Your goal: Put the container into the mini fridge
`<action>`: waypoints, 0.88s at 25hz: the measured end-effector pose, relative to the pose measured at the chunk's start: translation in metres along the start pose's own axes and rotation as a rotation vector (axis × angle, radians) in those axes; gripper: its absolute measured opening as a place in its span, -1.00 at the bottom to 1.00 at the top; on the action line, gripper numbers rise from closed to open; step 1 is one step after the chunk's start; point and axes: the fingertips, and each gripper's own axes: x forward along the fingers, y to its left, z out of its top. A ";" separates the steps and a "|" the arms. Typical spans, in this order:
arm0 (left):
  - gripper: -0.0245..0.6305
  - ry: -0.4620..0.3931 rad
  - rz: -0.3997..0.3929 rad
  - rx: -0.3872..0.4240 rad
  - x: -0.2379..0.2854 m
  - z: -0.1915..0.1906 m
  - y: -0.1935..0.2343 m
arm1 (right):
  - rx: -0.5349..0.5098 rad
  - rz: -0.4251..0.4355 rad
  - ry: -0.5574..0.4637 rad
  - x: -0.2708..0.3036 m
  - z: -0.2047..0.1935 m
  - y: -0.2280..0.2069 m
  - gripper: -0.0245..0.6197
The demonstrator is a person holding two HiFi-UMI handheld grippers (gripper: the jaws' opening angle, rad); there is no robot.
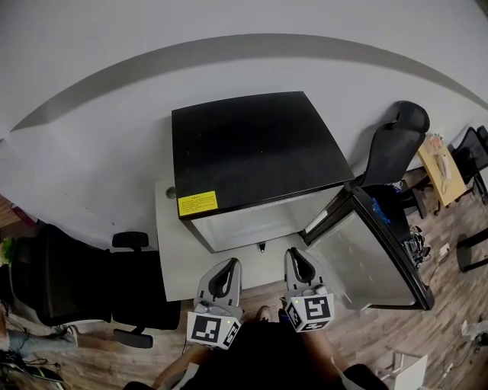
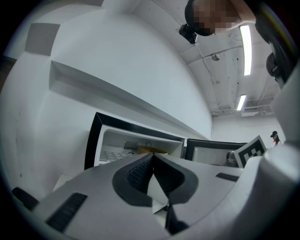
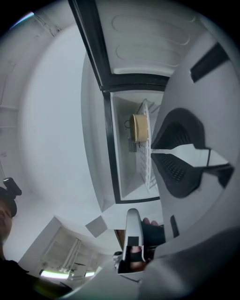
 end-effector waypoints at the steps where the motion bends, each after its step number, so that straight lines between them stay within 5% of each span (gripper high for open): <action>1: -0.90 0.000 -0.001 0.000 0.001 -0.001 0.000 | 0.004 0.003 -0.001 -0.002 0.000 0.002 -0.80; 22: -0.90 -0.001 -0.010 -0.009 0.003 -0.002 -0.008 | 0.009 -0.003 0.001 -0.008 -0.001 -0.002 -0.85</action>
